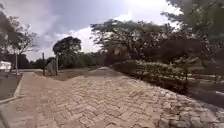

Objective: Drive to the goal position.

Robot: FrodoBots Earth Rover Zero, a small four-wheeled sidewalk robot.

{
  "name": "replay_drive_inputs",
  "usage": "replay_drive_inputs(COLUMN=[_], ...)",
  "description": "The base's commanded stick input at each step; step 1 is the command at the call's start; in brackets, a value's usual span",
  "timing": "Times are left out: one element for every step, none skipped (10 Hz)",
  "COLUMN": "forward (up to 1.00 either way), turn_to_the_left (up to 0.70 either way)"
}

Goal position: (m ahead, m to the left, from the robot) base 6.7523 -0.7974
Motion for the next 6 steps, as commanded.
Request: replay_drive_inputs(forward=[0.7,0.7,0.7,0.7,0.7,0.7], turn_to_the_left=[0.0,0.0,0.0,0.0,0.0,0.0])
